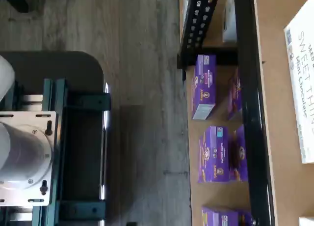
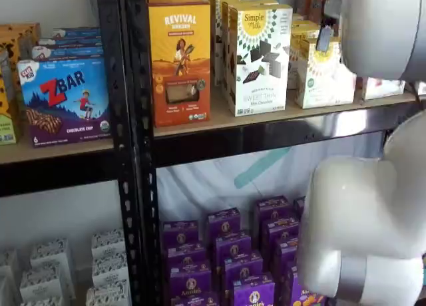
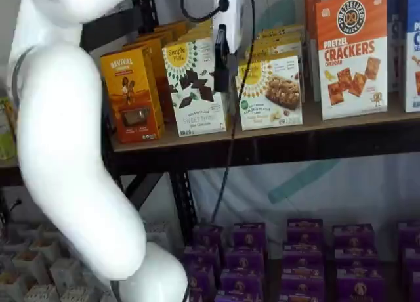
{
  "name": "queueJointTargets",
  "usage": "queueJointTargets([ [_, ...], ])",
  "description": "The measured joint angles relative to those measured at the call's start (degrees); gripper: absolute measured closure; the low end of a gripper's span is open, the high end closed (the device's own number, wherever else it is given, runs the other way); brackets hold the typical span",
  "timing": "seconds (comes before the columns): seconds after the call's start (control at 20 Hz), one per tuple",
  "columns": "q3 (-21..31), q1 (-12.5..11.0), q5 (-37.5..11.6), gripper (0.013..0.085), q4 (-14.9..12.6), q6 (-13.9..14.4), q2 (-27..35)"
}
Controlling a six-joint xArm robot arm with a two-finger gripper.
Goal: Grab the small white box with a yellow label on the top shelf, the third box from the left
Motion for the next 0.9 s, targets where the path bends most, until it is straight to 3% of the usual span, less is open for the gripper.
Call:
queueJointTargets([
  [0.1, 0.6, 0.9, -0.9, 0.0130, -1.3, 0.4, -0.6],
  [0.3, 1.3, 0.9, -1.6, 0.0130, -0.3, 0.7, -1.3],
  [0.4, 2.6, 0.1, -3.8, 0.0130, 1.3, 0.4, -2.4],
  [0.65, 6.7, -2.4, -15.1, 0.0130, 7.8, -1.3, -4.3],
  [0.9, 4.0, -1.6, -16.4, 0.0130, 6.9, -1.1, -1.3],
])
